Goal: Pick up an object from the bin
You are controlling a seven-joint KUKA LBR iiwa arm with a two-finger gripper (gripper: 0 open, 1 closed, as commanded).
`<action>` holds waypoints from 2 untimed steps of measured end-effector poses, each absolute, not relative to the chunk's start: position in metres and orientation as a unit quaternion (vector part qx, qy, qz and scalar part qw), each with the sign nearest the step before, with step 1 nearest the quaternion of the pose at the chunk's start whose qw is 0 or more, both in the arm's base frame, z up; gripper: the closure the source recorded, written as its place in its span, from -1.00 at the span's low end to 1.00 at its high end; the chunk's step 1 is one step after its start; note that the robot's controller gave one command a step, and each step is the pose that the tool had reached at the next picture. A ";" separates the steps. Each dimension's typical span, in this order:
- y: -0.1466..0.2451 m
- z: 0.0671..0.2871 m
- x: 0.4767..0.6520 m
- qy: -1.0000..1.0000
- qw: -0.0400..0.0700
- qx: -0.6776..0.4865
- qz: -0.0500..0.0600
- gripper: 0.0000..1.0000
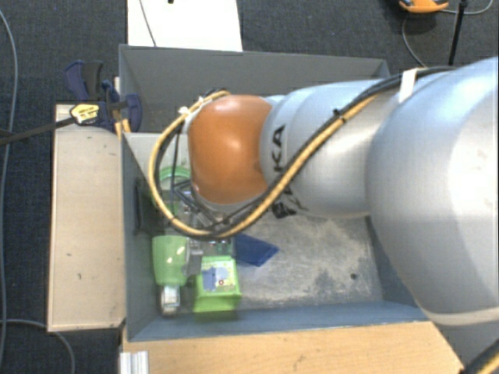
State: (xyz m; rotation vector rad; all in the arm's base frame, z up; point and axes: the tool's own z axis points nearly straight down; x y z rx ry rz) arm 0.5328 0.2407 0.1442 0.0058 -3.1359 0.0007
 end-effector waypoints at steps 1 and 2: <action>0.239 0.149 0.535 -1.000 -0.001 -0.002 -0.001 -1.00; 0.244 0.102 0.538 -0.988 -0.002 0.152 -0.001 -1.00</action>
Offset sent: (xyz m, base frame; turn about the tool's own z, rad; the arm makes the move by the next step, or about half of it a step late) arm 0.0038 0.0041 -0.0742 -0.4678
